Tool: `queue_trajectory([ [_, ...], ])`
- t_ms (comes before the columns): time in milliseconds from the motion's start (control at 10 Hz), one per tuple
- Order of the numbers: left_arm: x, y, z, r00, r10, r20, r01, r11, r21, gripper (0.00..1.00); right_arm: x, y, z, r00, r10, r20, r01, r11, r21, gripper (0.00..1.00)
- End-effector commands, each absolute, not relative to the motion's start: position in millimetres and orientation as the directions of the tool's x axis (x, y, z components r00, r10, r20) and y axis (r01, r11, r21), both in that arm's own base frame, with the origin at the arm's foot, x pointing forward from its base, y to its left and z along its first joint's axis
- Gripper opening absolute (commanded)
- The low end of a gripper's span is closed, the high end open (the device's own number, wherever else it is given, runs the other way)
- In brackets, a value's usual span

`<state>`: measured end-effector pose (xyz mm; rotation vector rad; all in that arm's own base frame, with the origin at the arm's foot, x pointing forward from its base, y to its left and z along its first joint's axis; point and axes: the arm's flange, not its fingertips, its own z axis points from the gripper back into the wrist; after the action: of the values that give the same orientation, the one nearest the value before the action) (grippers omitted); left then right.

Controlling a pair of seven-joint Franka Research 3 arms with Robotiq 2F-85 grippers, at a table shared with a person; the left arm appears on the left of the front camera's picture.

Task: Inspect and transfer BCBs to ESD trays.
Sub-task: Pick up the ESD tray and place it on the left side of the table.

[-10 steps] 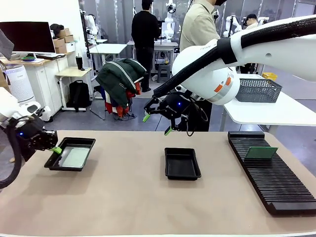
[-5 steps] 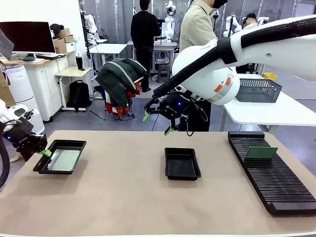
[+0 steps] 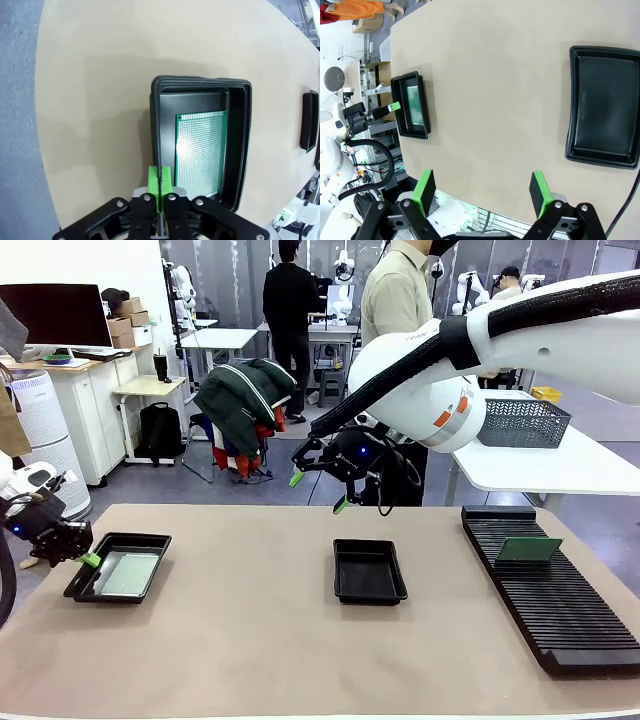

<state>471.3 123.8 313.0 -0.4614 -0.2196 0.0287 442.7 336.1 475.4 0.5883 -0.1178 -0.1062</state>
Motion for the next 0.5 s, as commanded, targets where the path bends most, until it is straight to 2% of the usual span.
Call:
queue_trajectory([
  [0,468.5,122.8,298.5,0.967,0.096,0.235,0.019,0.896,-0.444,0.03,443.5,338.6,474.3,0.984,-0.153,0.085,0.083,0.834,0.546,1.0],
  [400,465.3,112.9,289.8,0.969,0.088,0.229,0.01,0.918,-0.397,0.03,443.5,338.6,474.3,0.984,-0.153,0.085,0.083,0.834,0.546,1.0],
])
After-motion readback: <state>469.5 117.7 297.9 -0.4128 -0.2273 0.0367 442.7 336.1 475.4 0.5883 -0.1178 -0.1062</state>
